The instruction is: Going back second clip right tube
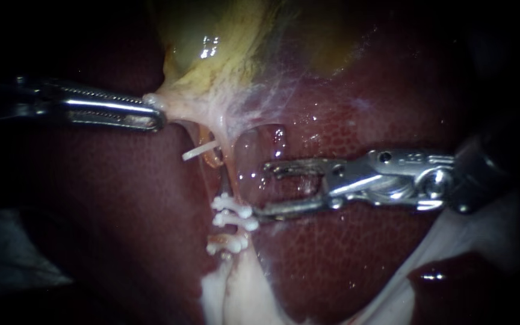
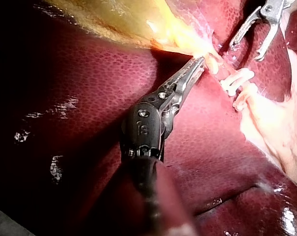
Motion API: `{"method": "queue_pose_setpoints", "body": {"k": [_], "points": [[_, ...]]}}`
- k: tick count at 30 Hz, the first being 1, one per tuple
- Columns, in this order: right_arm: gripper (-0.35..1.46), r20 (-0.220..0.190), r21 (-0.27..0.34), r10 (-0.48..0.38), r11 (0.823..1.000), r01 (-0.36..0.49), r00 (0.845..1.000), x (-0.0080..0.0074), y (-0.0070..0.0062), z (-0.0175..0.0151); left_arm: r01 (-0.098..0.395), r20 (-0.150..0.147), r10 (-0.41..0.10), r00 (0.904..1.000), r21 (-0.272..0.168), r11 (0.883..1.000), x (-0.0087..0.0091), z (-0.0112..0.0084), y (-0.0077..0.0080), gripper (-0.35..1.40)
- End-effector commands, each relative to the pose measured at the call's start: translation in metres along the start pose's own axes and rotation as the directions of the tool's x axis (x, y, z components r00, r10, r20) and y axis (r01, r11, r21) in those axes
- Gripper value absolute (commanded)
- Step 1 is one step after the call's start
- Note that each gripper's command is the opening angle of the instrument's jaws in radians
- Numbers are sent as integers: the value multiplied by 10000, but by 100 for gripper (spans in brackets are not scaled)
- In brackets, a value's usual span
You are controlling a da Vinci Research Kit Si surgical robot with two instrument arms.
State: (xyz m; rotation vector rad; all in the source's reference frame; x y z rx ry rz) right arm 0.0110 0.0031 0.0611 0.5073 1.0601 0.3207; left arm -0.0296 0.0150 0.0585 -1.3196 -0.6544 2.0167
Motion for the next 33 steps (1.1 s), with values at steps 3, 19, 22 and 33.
{"method": "queue_pose_setpoints", "body": {"k": [3, 19, 22, 33], "points": [[50, 525, -257, -894, 9955, 908, 9946, 5, -10, -21, -5, 0, 5, 10000, -8, 10000, 0, 0, -1, -35], [50, 1187, -805, -2008, 9742, 2110, 9724, 23, -25, -74, -52, -30, 52, 10000, 22, 10000, -9, 10, -6, -35], [50, 1186, -802, -2011, 9741, 2112, 9724, 22, -25, -75, -85, 34, 85, 10000, 28, 10000, -14, 20, -10, -35], [50, 1185, -760, -2073, 9732, 2170, 9711, 22, -25, -76, -224, 369, 224, 9991, -27, 9997, -36, 57, -29, -35]]}}
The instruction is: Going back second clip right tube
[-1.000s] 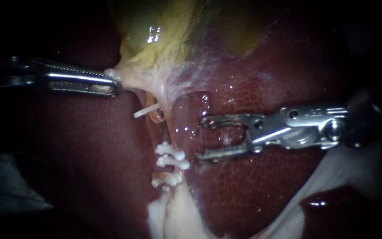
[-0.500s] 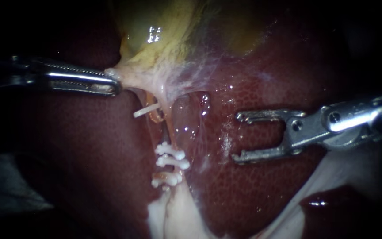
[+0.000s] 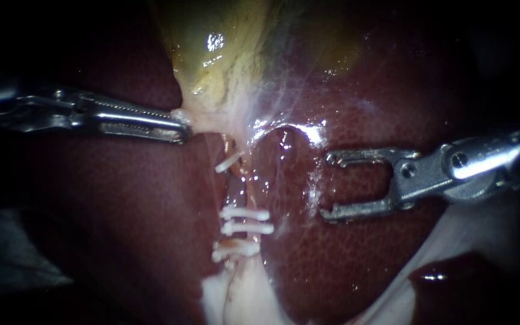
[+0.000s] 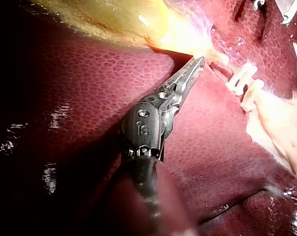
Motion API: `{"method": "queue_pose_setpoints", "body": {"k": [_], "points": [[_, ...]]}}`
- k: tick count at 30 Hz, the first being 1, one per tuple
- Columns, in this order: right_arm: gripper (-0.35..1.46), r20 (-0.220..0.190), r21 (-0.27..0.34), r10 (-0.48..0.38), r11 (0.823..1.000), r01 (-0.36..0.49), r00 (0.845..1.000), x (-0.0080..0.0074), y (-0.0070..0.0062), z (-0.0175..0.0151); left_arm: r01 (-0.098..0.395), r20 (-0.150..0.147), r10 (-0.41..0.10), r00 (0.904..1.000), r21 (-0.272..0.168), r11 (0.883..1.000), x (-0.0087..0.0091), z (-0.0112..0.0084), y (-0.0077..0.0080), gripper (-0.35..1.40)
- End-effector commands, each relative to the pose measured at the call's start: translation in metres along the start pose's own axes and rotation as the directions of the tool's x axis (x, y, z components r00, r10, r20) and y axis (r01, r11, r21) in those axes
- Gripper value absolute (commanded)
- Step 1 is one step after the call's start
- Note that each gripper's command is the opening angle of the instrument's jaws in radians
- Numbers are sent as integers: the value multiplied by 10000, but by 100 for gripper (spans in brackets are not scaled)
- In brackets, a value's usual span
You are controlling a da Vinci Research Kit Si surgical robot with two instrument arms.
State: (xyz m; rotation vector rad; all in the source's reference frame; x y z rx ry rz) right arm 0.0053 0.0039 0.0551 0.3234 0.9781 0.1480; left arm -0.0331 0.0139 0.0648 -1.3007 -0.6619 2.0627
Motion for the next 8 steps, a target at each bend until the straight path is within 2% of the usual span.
{"method": "queue_pose_setpoints", "body": {"k": [1, 8], "points": [[50, -4, 11, 2, 10000, -2, 10000, 0, 0, 0, 2, 10, -2, 10000, 8, 10000, 0, 0, 0, -35], [50, -25, 98, -1, 10000, 1, 10000, 0, 0, 0, 10, 8, -10, 10000, 10, 10000, 2, 0, 2, -35]]}}
